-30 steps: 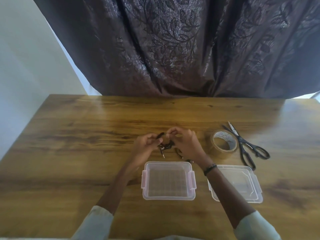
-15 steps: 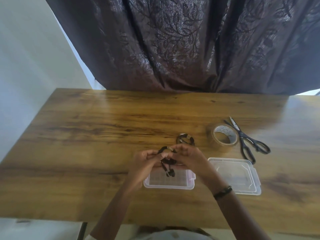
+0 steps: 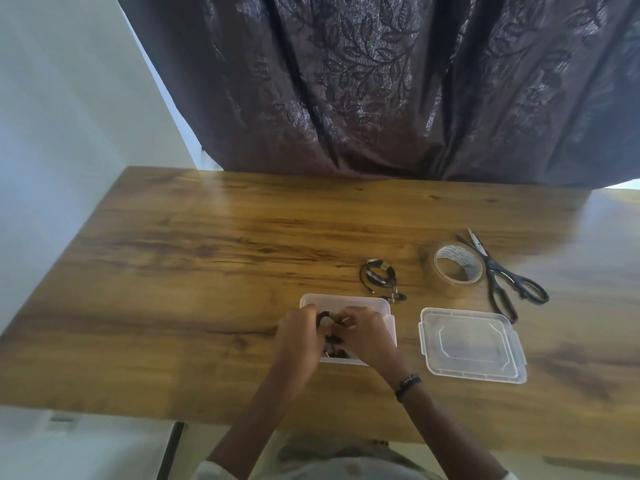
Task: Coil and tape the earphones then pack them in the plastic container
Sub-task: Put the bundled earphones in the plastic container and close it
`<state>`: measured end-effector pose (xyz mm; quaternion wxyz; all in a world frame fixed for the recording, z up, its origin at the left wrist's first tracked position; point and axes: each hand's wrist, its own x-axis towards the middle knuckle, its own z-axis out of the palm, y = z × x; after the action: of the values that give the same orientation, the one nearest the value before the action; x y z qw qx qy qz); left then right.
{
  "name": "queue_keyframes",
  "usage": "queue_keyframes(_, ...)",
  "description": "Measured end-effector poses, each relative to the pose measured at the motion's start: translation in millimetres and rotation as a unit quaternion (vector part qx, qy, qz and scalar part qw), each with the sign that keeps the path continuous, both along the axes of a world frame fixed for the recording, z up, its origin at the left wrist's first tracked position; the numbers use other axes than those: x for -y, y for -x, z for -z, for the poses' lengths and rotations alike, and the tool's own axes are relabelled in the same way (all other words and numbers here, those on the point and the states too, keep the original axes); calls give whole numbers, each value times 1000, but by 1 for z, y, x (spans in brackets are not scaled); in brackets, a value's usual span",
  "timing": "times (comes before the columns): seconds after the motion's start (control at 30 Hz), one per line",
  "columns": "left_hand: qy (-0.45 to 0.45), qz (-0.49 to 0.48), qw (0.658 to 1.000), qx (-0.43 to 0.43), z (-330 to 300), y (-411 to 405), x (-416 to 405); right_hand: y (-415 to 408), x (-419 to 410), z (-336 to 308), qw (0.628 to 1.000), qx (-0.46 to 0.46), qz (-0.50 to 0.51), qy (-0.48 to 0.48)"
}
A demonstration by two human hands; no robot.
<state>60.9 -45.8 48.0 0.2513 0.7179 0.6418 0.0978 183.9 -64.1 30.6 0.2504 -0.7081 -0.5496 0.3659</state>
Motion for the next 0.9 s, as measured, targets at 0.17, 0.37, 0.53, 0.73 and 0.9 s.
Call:
queue_keyframes(0.17,-12,33,996,-79,-4,-5,6,0,4,0,998,55,-37,6)
queue_keyframes(0.37,-98,48,993,-50,-7,4,11,-12,6,2,997,68,-30,-4)
queue_keyframes(0.53,-118,79,986,-86,-2,7,12,-6,7,9,997,53,-12,-49)
queue_keyframes(0.73,-128,98,984,-83,3,8,11,-11,10,7,994,60,-28,-84)
queue_keyframes(0.9,-141,94,985,44,3,-2,-2,-32,2,-16,987,43,-11,-155)
